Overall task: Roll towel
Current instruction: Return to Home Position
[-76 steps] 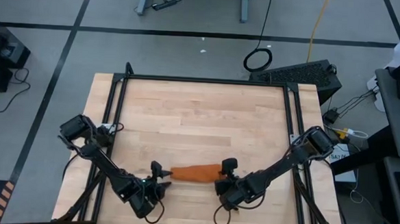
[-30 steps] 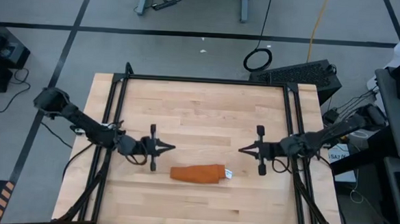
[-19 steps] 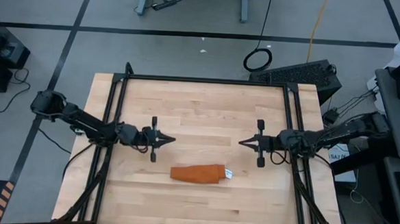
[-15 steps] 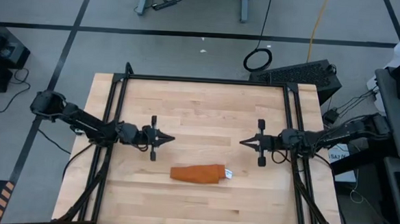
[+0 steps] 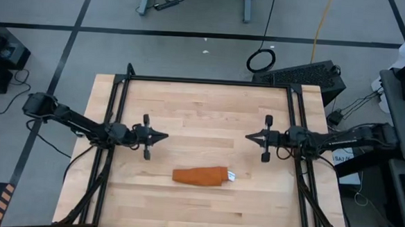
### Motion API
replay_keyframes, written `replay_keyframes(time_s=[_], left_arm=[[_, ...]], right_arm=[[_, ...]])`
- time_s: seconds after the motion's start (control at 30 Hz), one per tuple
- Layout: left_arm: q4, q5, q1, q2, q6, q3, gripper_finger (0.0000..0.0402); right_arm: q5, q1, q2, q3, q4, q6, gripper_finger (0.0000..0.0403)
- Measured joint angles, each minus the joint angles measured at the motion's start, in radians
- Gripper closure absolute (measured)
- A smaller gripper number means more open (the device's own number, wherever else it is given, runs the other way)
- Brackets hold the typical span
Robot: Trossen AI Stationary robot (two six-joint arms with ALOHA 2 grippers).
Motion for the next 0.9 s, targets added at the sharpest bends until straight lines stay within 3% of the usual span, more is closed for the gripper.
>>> replay_keyframes(time_s=[0.4,0.63,0.9], left_arm=[[-0.207,0.001,0.0,-0.259,0.018,0.0,0.0396],[-0.362,0.001,-0.011,-0.409,0.013,0.0,0.0396],[-0.528,0.001,-0.03,-0.55,-0.013,-0.001,0.0396]], right_arm=[[-0.006,-0.028,-0.219,0.0,-0.291,0.076,0.0403],[-0.126,-0.028,-0.355,0.0,-0.429,0.129,0.0403],[-0.13,-0.028,-0.484,0.0,-0.548,0.124,0.0403]])
